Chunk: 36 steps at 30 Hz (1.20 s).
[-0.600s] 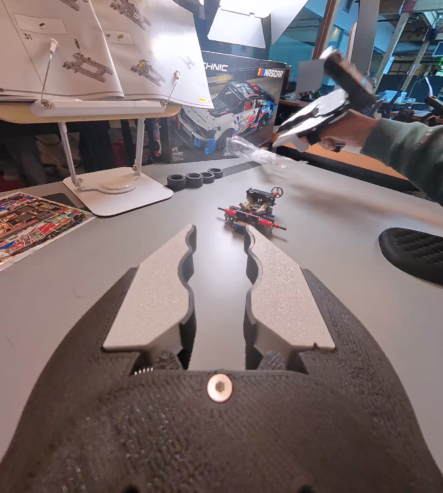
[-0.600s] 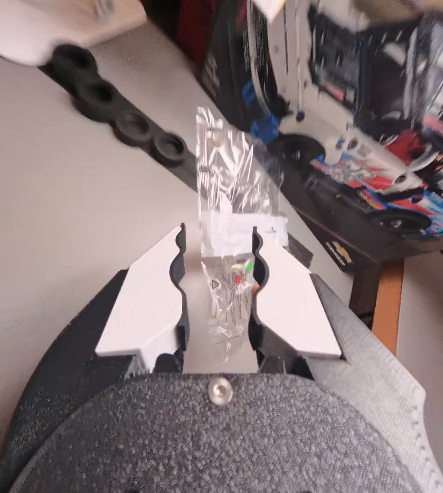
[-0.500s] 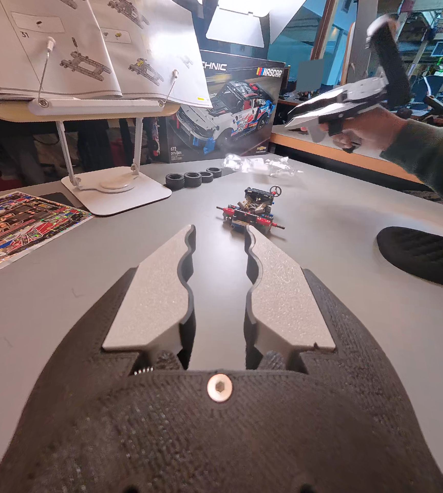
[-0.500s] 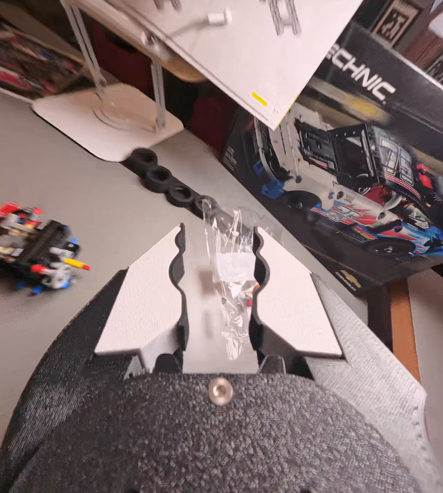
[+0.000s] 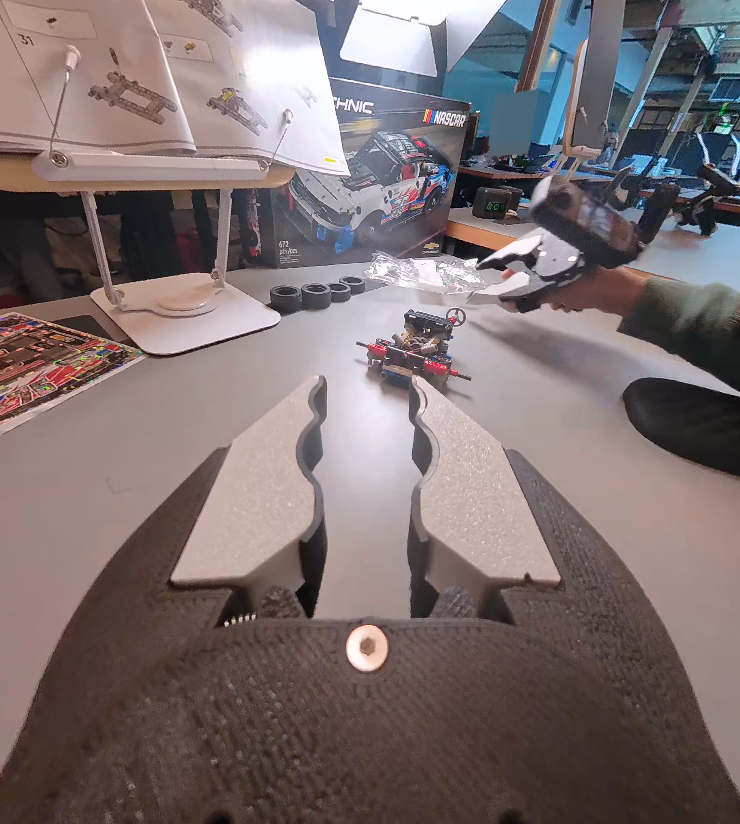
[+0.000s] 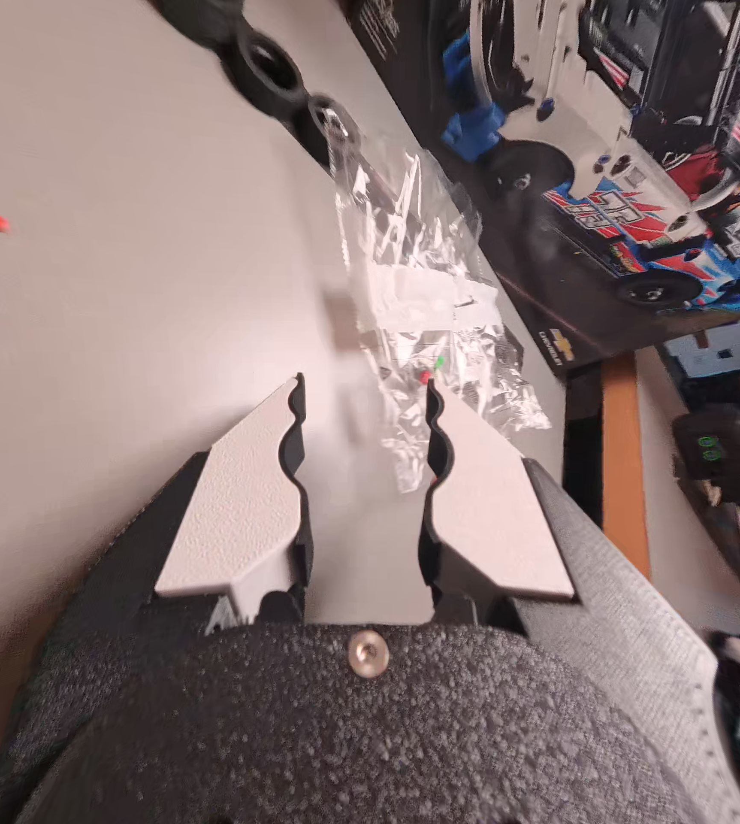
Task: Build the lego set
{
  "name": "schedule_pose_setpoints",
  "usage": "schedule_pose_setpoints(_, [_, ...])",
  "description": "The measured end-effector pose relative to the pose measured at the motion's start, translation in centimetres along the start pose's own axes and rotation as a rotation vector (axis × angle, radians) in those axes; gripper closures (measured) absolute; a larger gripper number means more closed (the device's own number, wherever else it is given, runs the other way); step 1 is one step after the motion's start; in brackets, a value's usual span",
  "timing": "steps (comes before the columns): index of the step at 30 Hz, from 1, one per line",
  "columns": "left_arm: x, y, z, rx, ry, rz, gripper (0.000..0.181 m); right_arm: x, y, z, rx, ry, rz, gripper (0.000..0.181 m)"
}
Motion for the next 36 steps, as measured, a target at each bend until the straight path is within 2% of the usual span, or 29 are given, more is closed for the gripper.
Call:
schedule_pose_setpoints(2, [0.1,-0.2,-0.1,0.007,0.005,-0.011,0.146,2.9,-0.8,2.3,-0.087,-0.012,-0.109,0.129])
schedule_pose_setpoints(4, [0.1,-0.3,-0.3,0.022,0.020,-0.013,0.146,4.8,-1.5,3.9,-0.145,0.003,-0.217,0.145])
schedule_pose_setpoints(6, [0.0,-0.2,-0.7,0.035,0.043,-0.010,0.147,5.3,-2.1,5.4,-0.192,-0.015,-0.283,0.158])
schedule_pose_setpoints(10, [0.0,-0.2,-1.8,0.019,0.081,-0.013,0.147,5.5,-4.1,8.0,-0.217,-0.031,-0.362,0.164])
schedule_pose_setpoints(13, [0.1,-0.3,-2.1,-0.004,0.083,-0.017,0.147,5.7,-5.2,8.9,-0.214,-0.003,-0.368,0.159])
schedule_pose_setpoints(17, [0.3,-0.6,-1.8,0.023,0.090,-0.034,0.147,3.9,-4.9,9.1,-0.198,0.049,-0.342,0.130])
schedule_pose_setpoints(20, [0.3,-0.6,-1.6,0.072,0.123,-0.029,0.146,-0.2,-2.7,8.1,-0.069,0.102,-0.172,0.133])
schedule_pose_setpoints(25, [0.2,-0.5,-2.0,0.122,0.203,-0.029,0.145,-9.4,3.9,2.0,0.333,0.351,0.472,0.131])
schedule_pose_setpoints(27, [0.2,-0.4,-2.1,0.124,0.215,-0.027,0.144,-11.8,5.5,-1.4,0.440,0.412,0.670,0.134])
schedule_pose_setpoints(29, [0.0,-0.3,-2.2,0.121,0.222,-0.018,0.143,-12.8,6.2,-4.5,0.522,0.404,0.815,0.140])
schedule_pose_setpoints(31, [-0.1,-0.3,-2.4,0.120,0.234,-0.013,0.143,-12.4,6.7,-7.2,0.588,0.417,0.908,0.144])
schedule_pose_setpoints(33, [-0.1,-0.4,-2.5,0.113,0.238,-0.013,0.143,-11.1,6.7,-9.1,0.543,0.355,0.928,0.145])
schedule_pose_setpoints(36, [0.0,-0.5,-2.7,0.093,0.237,-0.017,0.143,-10.6,7.1,-10.7,0.518,0.431,0.910,0.140])
Point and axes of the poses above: each gripper's, where its closed fingertips meet, x out along the fingers, y out of its top, z = x × y across the jaws, the point moved 8 cm from there along -x, back along the fingers, and after that the axes turned 12 degrees about y, right-handed, at the moved point
